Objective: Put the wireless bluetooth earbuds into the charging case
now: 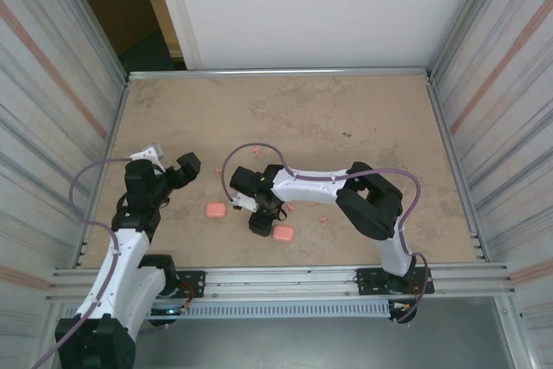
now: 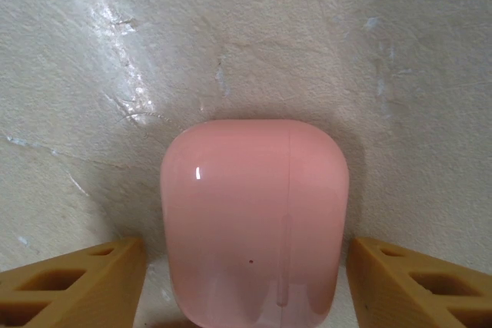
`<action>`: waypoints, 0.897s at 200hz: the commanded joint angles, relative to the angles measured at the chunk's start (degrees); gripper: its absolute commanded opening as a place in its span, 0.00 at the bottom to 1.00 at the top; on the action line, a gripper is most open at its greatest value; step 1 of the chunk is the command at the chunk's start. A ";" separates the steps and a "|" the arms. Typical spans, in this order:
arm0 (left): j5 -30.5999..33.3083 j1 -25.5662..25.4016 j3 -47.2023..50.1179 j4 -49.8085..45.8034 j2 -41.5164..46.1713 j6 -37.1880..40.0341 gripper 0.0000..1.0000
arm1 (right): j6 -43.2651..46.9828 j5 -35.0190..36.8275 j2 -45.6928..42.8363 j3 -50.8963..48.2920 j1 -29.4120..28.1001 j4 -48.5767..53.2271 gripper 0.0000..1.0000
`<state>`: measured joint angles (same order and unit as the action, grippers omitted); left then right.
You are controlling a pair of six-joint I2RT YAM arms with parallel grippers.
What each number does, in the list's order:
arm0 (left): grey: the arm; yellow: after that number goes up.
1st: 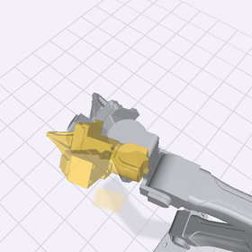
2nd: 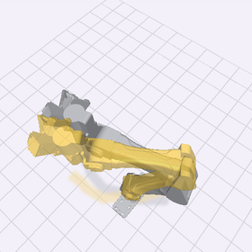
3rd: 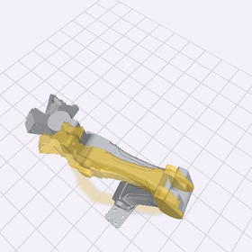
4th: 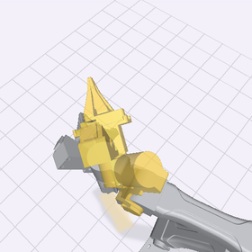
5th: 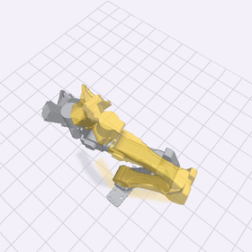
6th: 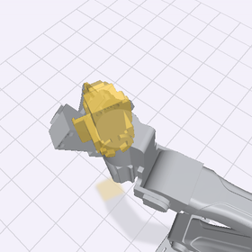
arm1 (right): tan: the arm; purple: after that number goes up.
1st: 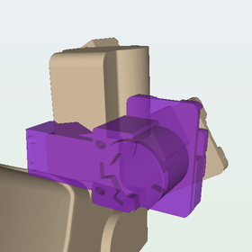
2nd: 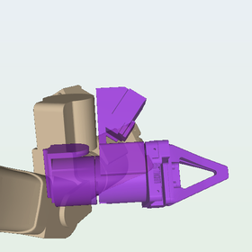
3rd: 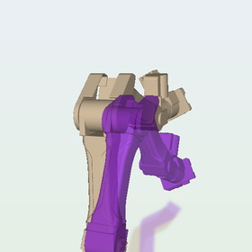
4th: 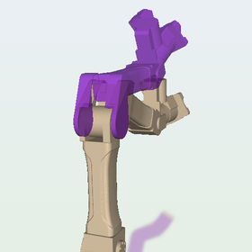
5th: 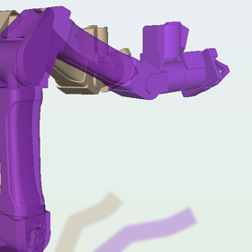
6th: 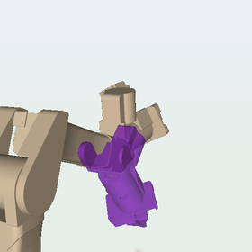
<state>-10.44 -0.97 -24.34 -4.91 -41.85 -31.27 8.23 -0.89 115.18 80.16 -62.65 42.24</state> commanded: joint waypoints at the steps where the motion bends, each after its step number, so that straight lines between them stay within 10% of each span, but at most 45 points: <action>1: 0.63 0.00 -2.03 -0.10 -0.08 1.20 0.99 | 0.63 0.41 1.63 1.23 -0.16 -0.12 0.64; 79: -0.11 0.00 -2.90 -0.72 -0.21 1.47 0.99 | 0.91 2.33 -3.90 -4.06 1.29 -7.19 0.37; 179: -14.16 -0.03 -12.46 -7.11 -2.06 7.35 0.94 | 11.79 1.62 -23.27 -15.88 8.61 -24.20 0.34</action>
<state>-17.74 -0.97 -32.95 -9.45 -43.44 -27.59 14.81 1.28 96.92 66.22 -55.92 24.64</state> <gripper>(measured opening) 0.948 0.440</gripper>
